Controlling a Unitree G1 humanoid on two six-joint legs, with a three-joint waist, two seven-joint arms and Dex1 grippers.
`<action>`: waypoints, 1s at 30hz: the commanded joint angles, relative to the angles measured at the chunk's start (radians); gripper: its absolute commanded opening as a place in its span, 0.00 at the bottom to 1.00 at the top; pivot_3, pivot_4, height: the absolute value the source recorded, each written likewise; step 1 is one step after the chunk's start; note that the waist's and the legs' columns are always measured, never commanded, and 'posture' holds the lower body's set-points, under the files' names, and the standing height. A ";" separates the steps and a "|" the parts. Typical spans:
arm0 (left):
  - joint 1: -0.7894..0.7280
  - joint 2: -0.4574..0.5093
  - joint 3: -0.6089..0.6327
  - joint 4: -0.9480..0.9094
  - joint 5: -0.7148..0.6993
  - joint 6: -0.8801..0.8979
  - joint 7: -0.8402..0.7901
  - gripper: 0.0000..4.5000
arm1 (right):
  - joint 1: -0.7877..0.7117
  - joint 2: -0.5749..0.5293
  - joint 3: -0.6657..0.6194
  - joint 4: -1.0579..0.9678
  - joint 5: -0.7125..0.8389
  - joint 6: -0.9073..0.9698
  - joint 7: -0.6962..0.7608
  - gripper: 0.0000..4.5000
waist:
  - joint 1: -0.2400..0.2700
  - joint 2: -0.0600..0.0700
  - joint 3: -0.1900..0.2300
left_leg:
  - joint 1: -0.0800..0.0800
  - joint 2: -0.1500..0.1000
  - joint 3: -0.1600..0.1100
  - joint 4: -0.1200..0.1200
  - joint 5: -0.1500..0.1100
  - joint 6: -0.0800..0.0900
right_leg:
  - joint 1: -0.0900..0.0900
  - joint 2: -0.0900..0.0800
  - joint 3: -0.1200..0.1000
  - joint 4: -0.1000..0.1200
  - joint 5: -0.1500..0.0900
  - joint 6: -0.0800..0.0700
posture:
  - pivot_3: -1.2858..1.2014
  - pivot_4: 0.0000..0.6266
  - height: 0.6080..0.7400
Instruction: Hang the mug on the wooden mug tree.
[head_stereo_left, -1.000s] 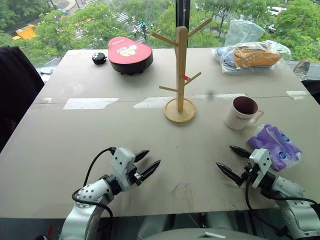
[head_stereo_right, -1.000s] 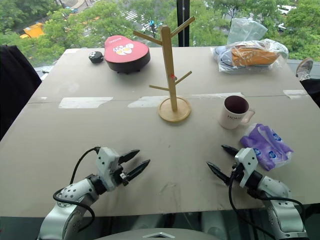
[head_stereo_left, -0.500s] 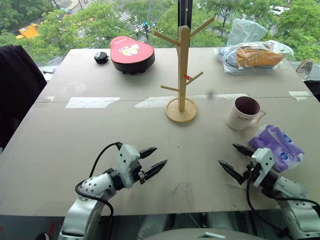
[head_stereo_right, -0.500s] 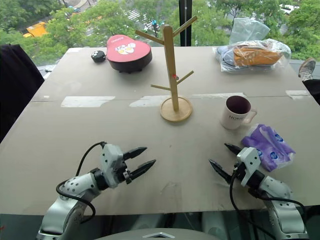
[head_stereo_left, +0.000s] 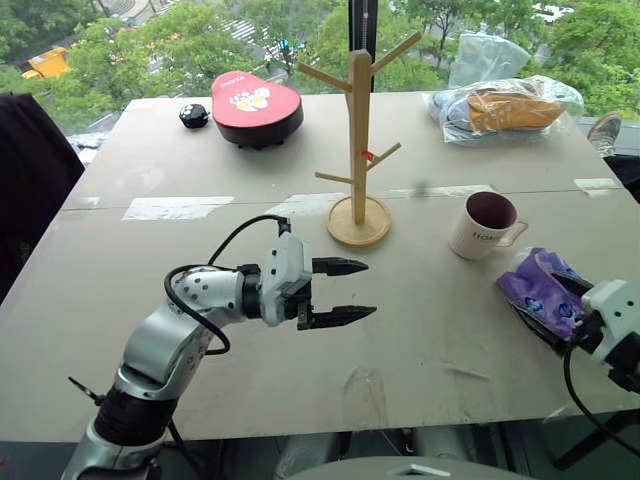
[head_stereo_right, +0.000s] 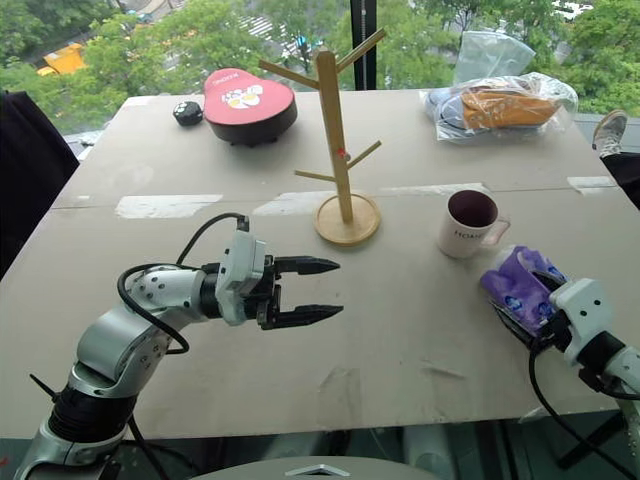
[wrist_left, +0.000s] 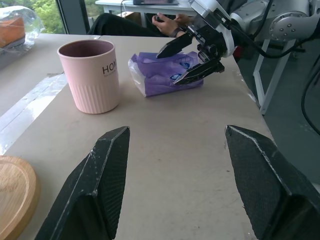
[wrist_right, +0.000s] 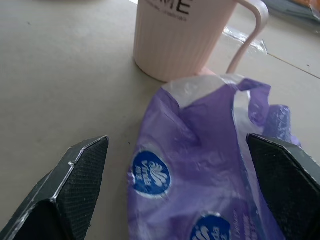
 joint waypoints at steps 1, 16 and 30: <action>-0.014 -0.002 -0.019 -0.004 0.017 -0.024 -0.005 0.69 | -0.012 -0.030 0.035 0.005 -0.065 0.066 -0.023 1.00 | 0.000 0.000 0.000 | 0.000 0.000 0.000 0.000 0.000 0.000 | 0.000 0.000 0.000 0.000 0.000 0.000 | 0.52 0.24 1.00; -0.018 0.022 -0.006 -0.051 -0.013 0.015 0.016 0.70 | -0.097 -0.022 0.047 0.082 -0.120 0.114 -0.061 0.00 | -0.009 -0.002 0.001 | 0.000 0.000 0.000 0.002 0.000 0.000 | 0.001 0.000 0.000 0.000 0.000 0.000 | 0.52 0.24 1.00; -0.181 -0.063 -0.004 -0.060 -0.075 0.124 0.151 0.70 | -0.749 -0.183 0.139 0.957 -0.262 -0.064 -0.044 0.18 | -0.018 -0.003 0.004 | 0.000 0.000 0.005 0.001 0.000 0.000 | -0.001 0.000 0.003 0.000 0.001 0.000 | 0.52 0.24 1.00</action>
